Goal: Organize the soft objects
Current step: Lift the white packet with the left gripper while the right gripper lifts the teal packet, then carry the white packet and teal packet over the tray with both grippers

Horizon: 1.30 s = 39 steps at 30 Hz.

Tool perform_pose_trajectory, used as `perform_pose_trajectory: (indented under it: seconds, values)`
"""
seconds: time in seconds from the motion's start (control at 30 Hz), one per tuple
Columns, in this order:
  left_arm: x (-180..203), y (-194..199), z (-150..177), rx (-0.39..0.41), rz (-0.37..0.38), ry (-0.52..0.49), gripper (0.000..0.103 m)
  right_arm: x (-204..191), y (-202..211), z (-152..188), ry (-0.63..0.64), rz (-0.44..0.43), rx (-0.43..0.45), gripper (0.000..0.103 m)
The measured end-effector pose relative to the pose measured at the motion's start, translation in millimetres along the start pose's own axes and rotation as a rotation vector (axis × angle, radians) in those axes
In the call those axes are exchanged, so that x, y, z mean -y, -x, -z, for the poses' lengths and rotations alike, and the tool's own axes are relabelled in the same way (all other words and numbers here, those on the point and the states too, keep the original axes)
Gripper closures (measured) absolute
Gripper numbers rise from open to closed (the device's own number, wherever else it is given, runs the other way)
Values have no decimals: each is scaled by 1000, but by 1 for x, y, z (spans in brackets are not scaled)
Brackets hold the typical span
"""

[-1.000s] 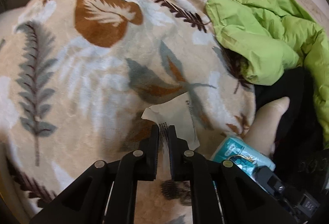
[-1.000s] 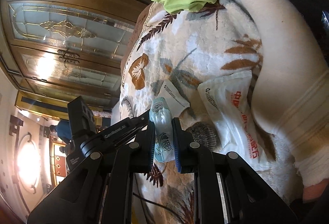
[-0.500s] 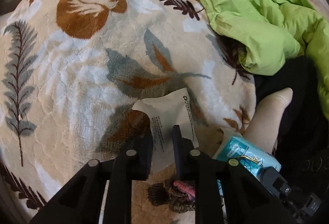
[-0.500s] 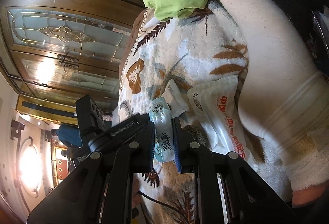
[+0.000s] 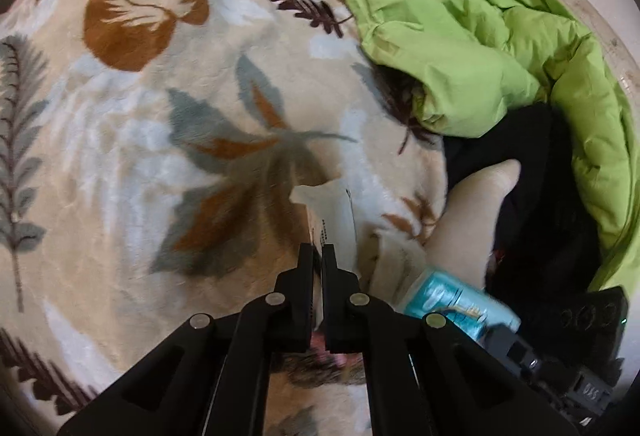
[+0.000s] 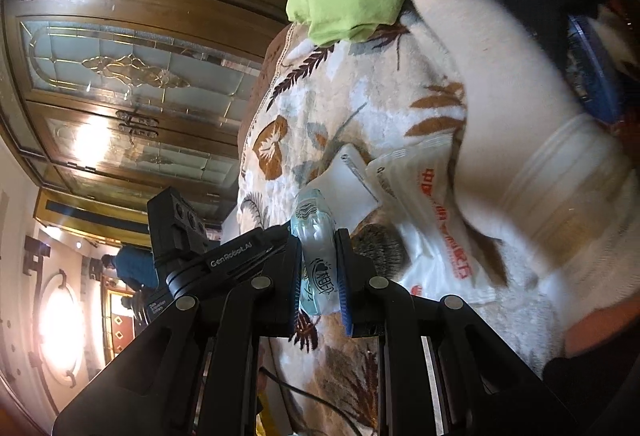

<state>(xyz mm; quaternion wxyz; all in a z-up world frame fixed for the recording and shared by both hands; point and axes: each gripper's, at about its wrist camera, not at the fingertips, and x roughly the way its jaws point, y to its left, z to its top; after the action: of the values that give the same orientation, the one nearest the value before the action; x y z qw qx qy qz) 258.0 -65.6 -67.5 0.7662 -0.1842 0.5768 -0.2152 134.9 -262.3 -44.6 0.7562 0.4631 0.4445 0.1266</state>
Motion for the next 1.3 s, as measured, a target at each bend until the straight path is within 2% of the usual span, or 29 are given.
perform_pose_trajectory:
  seconds: [0.13, 0.27, 0.33, 0.43, 0.5, 0.57, 0.6, 0.63, 0.73, 1.0, 1.3]
  values:
    - [0, -14, -5, -32, 17, 26, 96, 5, 5, -5, -10, -3, 10, 88]
    - [-2, -27, -6, -78, 91, 67, 92, 9, 9, -8, -18, -17, 23, 88]
    - [-1, -30, -6, -83, 120, 77, 72, 11, 9, -9, -18, -20, 23, 88]
    - [3, -35, -7, -83, 128, 84, 64, 13, 8, -8, -23, -18, 21, 88]
    - [10, -39, -7, -89, 125, 71, 64, 15, 9, -7, -22, -14, 22, 88]
    - [19, -45, -4, -101, 46, 26, 68, 16, 9, -7, -25, -13, 24, 88]
    - [22, -47, -4, -106, 37, 17, 74, 15, 10, -6, -24, -10, 24, 88]
    - [25, -48, -3, -107, 37, 10, 86, 14, 10, -6, -22, -7, 24, 88]
    - [28, -45, -6, -93, 40, 5, 96, 14, 11, -5, -28, -8, 21, 88]
    - [11, -35, -4, -76, 88, 71, 97, 10, 18, -2, -21, -27, 23, 88]
    - [-19, 22, 9, -6, 97, 91, 98, 1, 18, 7, -14, -67, -2, 88]
